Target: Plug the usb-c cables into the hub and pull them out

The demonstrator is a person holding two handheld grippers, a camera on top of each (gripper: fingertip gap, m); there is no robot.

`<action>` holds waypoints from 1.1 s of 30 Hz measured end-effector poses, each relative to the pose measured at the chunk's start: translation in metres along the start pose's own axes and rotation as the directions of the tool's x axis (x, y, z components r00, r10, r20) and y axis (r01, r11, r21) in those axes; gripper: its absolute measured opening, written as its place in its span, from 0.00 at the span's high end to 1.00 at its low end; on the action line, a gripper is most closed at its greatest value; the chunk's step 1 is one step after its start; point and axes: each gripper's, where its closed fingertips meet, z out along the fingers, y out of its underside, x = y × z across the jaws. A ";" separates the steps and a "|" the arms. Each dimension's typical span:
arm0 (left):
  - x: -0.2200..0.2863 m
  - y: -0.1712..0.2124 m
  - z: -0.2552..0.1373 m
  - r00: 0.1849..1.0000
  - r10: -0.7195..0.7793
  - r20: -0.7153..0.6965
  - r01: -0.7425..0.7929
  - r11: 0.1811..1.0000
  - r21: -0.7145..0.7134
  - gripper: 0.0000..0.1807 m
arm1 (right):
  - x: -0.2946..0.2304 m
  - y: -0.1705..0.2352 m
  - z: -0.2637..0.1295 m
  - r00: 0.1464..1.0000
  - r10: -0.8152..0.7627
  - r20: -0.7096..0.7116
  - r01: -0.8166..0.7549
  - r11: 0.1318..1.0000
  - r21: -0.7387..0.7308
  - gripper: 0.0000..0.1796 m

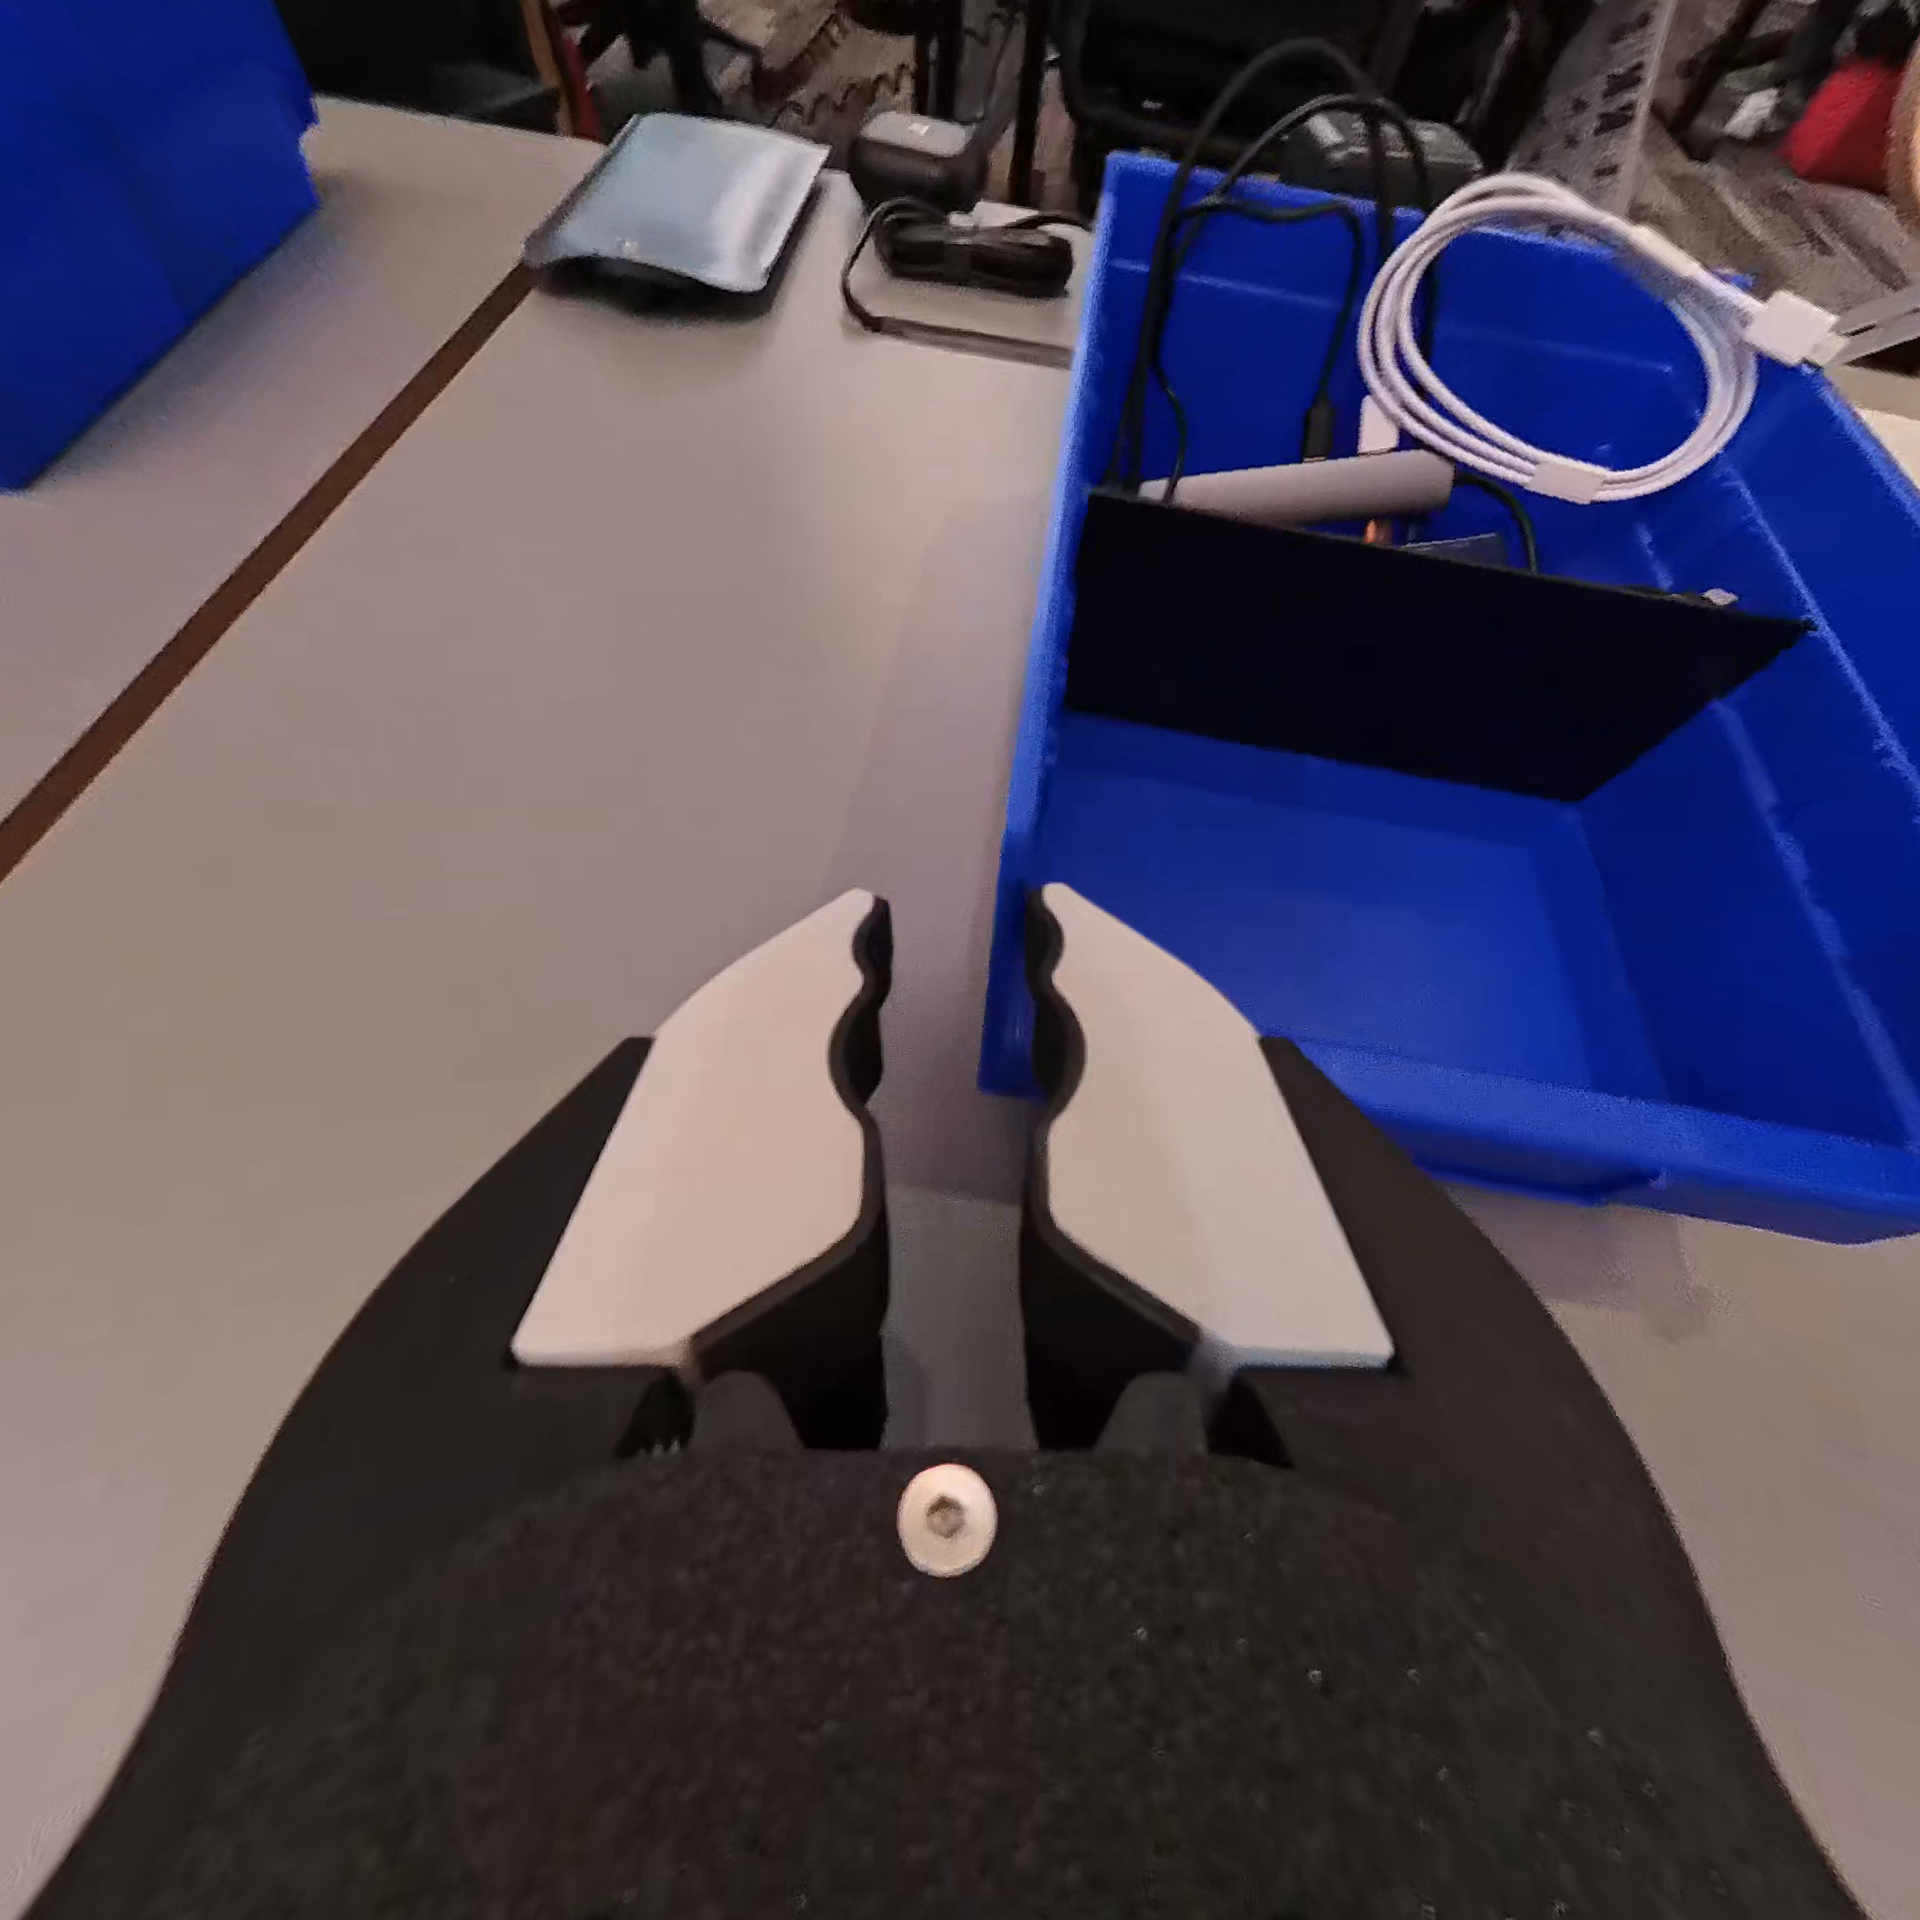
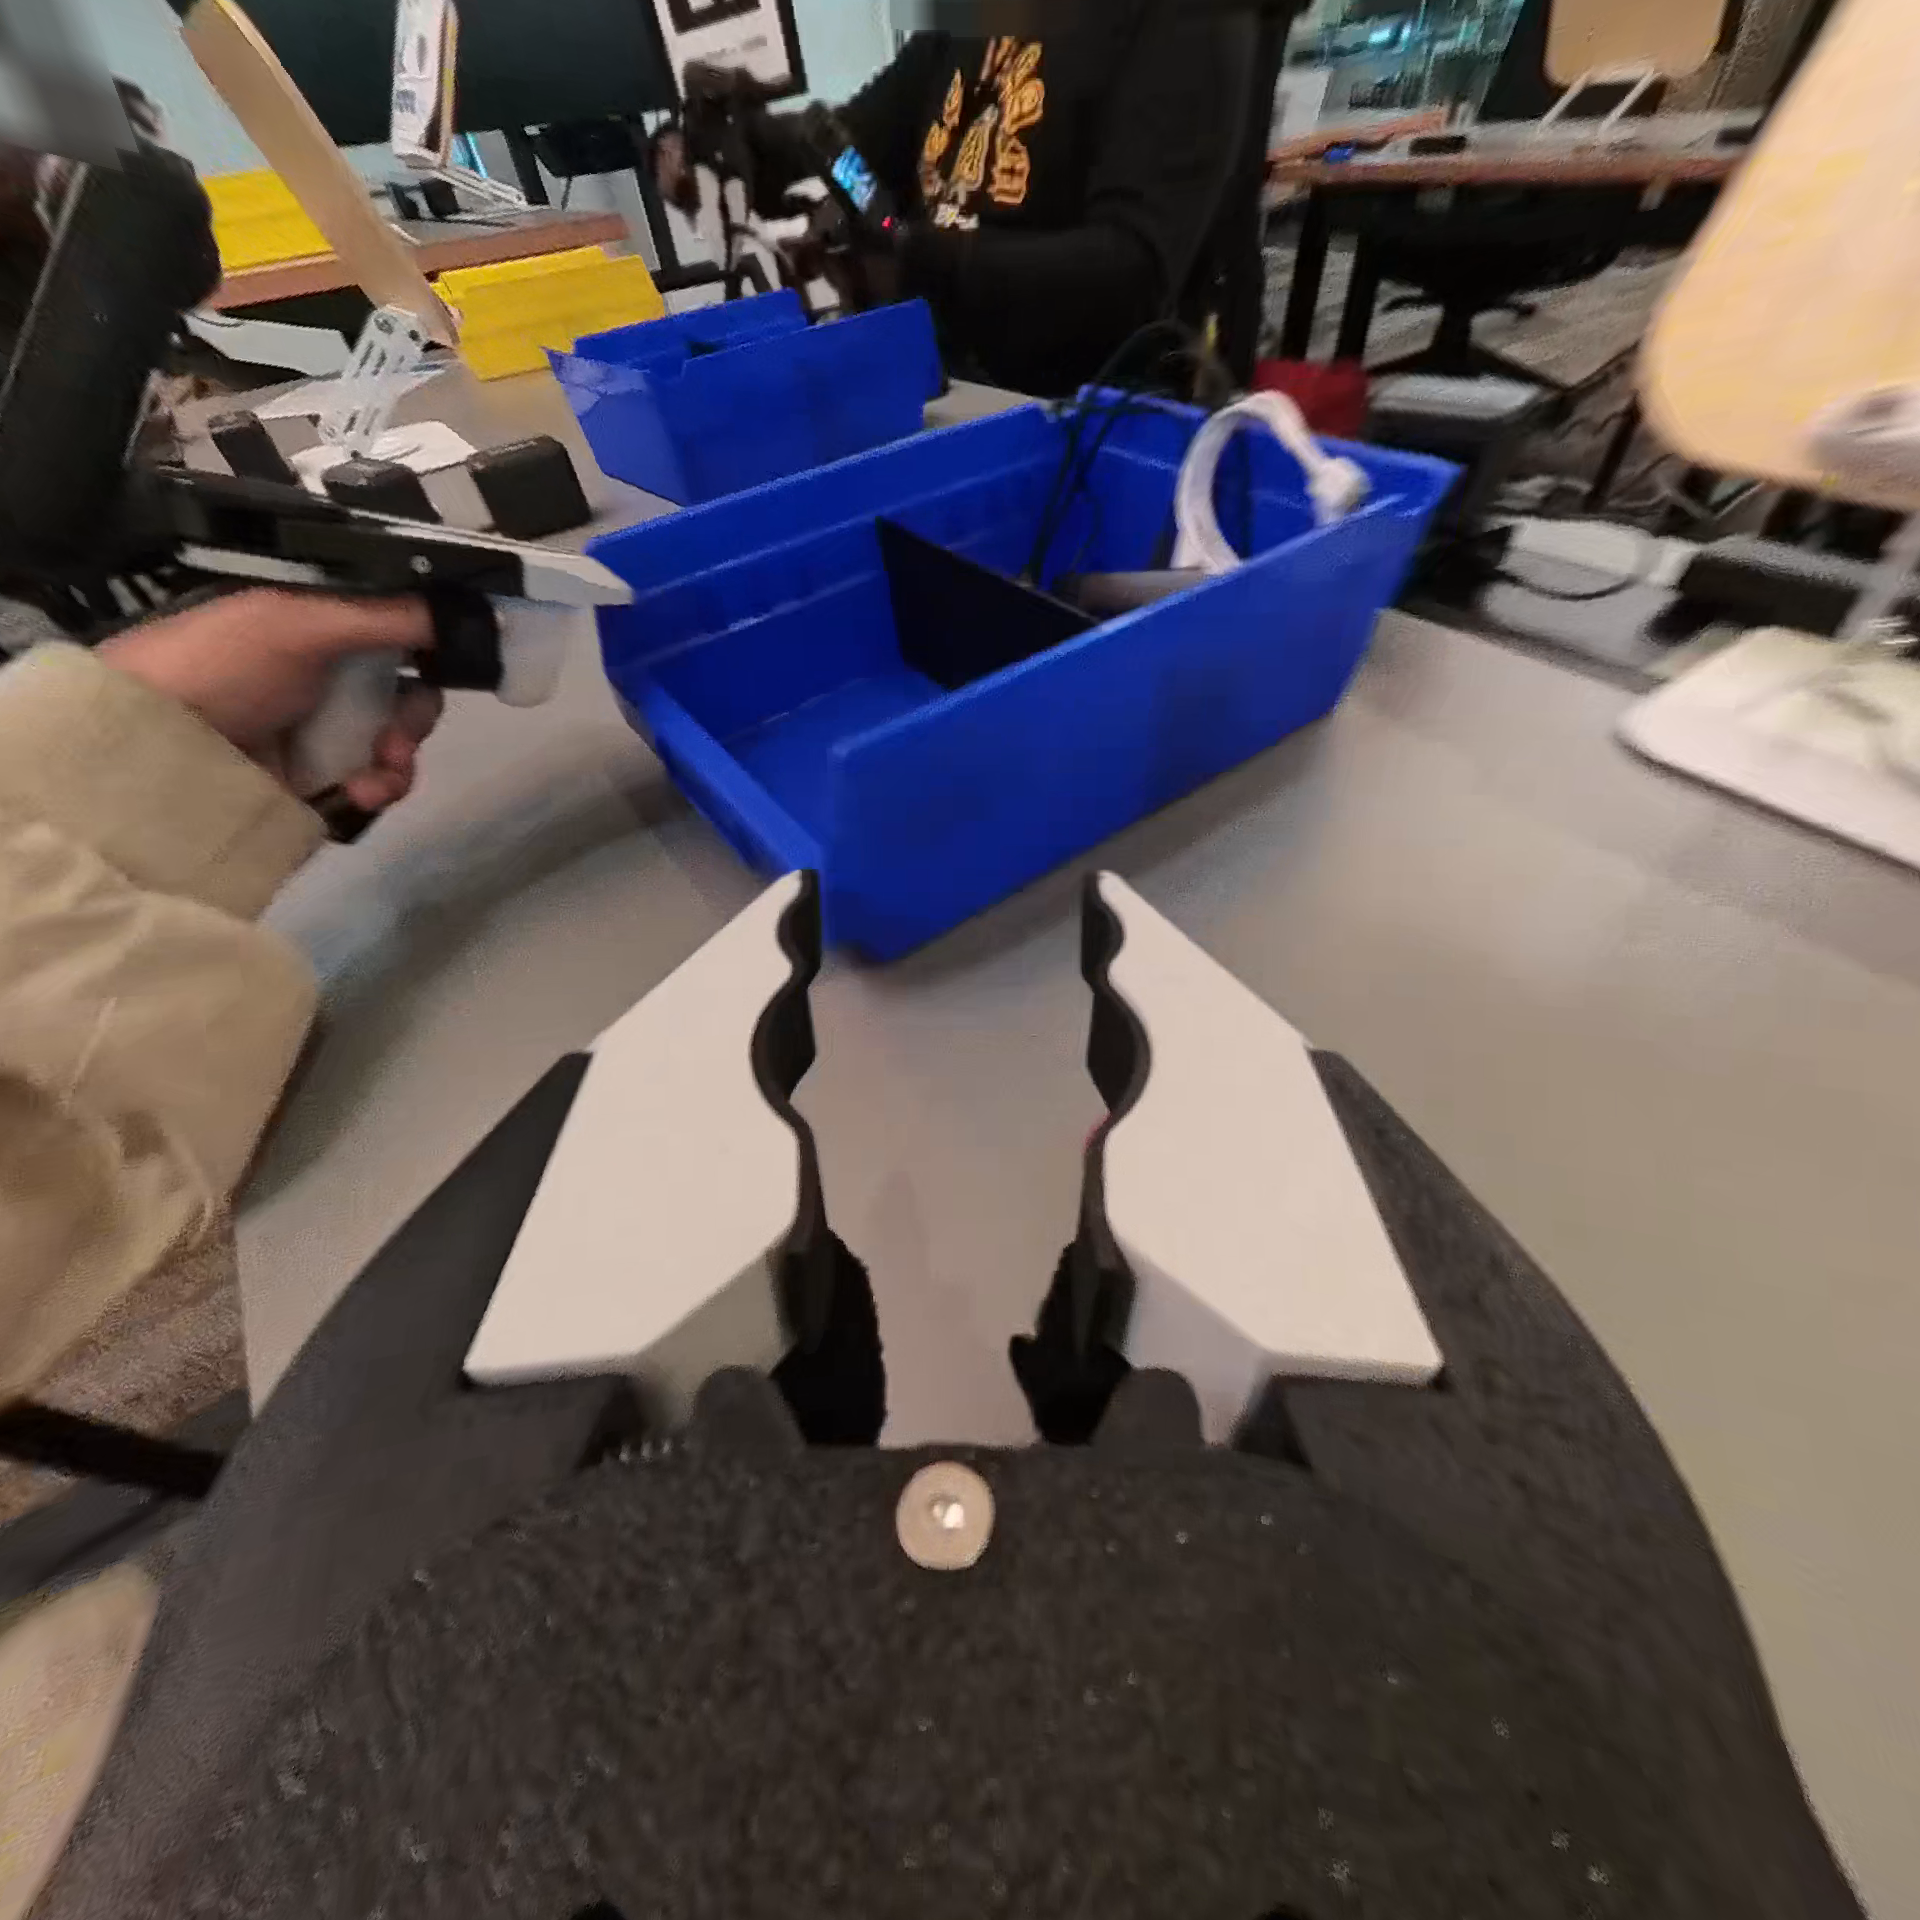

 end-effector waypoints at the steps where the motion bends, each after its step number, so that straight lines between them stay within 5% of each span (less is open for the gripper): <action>1: -0.001 0.005 -0.003 1.000 -0.025 0.008 0.025 1.000 -0.009 0.86 | 0.016 0.000 -0.026 1.000 -0.016 -0.016 0.016 1.000 0.000 0.71; 5: 0.009 0.013 -0.011 1.000 -0.001 -0.005 0.001 1.000 -0.025 0.84 | 0.073 0.032 -0.135 0.999 0.040 -0.025 -0.040 0.999 0.006 0.71; 8: 0.019 0.003 -0.036 0.999 0.009 0.045 -0.012 0.998 0.057 0.93 | 0.100 0.048 -0.220 0.970 0.241 0.036 -0.244 0.960 0.139 0.71; 14: 0.110 0.030 -0.072 0.980 -0.086 -0.178 0.111 0.984 0.138 0.92 | 0.216 0.051 -0.321 0.793 0.516 -0.324 -0.347 0.819 0.456 0.71; 17: 0.158 0.032 -0.074 0.939 -0.009 -0.345 0.056 0.990 0.127 0.92 | 0.227 0.066 -0.323 0.749 0.496 -0.439 -0.335 0.855 0.395 0.71; 22: 0.185 0.052 -0.072 0.862 -0.072 -0.502 0.080 0.997 -0.005 0.93 | 0.202 0.078 -0.284 0.833 0.399 -0.382 -0.336 0.915 0.223 0.71; 33: 0.162 0.057 -0.080 0.899 -0.106 -0.425 0.104 0.994 -0.029 0.93 | 0.209 0.099 -0.267 0.810 0.162 -0.564 -0.182 0.983 0.022 0.69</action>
